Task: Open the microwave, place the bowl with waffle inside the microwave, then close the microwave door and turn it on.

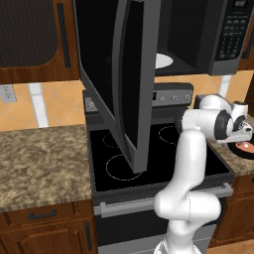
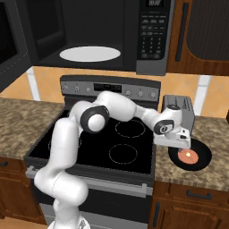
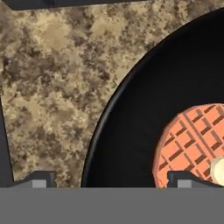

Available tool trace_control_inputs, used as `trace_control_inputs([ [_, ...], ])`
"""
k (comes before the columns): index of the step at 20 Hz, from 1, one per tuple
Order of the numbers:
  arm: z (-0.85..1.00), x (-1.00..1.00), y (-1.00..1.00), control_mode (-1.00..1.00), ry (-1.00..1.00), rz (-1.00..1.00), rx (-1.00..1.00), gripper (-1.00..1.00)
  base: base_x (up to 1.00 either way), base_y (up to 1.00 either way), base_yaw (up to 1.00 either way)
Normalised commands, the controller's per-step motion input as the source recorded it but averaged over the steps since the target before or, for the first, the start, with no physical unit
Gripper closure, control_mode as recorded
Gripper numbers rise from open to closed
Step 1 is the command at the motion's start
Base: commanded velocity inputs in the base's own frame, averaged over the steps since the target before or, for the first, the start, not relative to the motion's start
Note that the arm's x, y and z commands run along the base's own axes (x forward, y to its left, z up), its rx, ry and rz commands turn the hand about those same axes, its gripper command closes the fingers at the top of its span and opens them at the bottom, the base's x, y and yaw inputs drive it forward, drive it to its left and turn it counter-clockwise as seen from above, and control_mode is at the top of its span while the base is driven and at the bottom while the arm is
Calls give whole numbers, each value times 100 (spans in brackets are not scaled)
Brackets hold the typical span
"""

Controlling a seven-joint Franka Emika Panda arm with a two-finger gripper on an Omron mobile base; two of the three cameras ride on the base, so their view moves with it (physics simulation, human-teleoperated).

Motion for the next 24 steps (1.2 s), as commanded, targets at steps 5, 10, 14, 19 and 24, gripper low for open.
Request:
trace_control_inputs([
  [5, -42, 4, 0, -100, 6, 1, 0, 100, 0, 0, 0],
  [10, -5, 2, 0, -100, 0, 0, 0, 100, 0, 0, 0],
  [14, 0, -39, 3, -100, -1, 9, 2, 100, 0, 0, 0],
  [19, 22, -59, 25, -100, -7, 49, 0, 100, 0, 0, 0],
  [24, 49, -31, 56, -100, -3, 74, 0, 100, 0, 0, 0],
])
